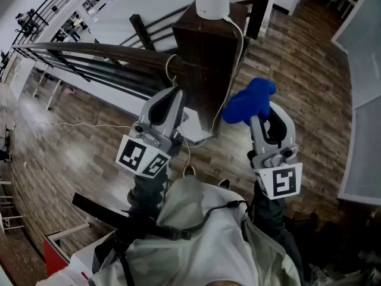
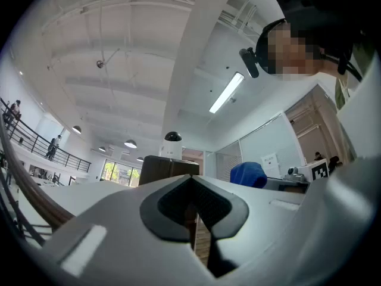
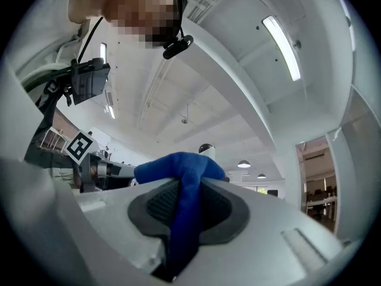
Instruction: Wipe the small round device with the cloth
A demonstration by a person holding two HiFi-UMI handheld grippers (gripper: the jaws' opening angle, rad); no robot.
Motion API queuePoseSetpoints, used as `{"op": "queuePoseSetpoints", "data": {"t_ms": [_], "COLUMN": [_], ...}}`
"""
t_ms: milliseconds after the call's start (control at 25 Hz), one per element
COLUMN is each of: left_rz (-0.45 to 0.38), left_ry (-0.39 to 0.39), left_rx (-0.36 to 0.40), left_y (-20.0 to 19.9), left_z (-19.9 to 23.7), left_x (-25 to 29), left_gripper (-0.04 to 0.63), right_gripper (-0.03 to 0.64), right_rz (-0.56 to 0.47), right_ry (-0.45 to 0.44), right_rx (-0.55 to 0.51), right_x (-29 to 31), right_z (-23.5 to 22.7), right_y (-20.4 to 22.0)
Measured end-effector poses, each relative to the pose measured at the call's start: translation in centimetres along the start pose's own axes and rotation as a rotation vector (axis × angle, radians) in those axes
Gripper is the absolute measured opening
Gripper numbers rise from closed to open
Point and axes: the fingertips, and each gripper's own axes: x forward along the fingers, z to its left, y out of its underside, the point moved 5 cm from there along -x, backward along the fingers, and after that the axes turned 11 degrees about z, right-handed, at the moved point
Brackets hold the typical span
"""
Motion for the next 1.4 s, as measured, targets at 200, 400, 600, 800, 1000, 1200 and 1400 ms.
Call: {"op": "queuePoseSetpoints", "data": {"t_ms": [200, 400, 600, 800, 1000, 1200, 1400], "left_rz": [-0.006, -0.004, 0.002, 0.017, 0.009, -0.047, -0.074], "left_ry": [0.0, 0.009, 0.007, 0.007, 0.017, 0.062, 0.099], "left_rx": [0.015, 0.008, 0.006, -0.01, -0.012, 0.023, 0.066], "left_y": [-0.3, -0.1, 0.3, 1.2, 0.5, -3.0, -5.9], "left_z": [0.3, 0.6, 0.9, 2.2, 4.6, 6.3, 8.6], "left_x": [0.1, -0.1, -0.5, -1.4, -0.8, 0.4, 2.0], "left_gripper": [0.003, 0.003, 0.003, 0.003, 0.003, 0.003, 0.003], "right_gripper": [0.074, 0.074, 0.074, 0.074, 0.074, 0.074, 0.074], "right_rz": [-0.003, -0.001, -0.044, -0.041, -0.097, -0.101, -0.072], "right_ry": [-0.007, -0.009, -0.04, -0.011, 0.056, 0.072, 0.062], "right_rx": [-0.022, -0.023, 0.005, -0.065, -0.18, -0.328, -0.419], "right_x": [0.6, 0.9, 0.9, 2.1, 6.9, 14.3, 19.0], "right_z": [-0.1, 0.2, 0.0, -3.3, -9.6, -10.1, -7.3], "right_y": [-0.4, -0.3, 0.5, 1.3, -6.0, -14.1, -16.2]}}
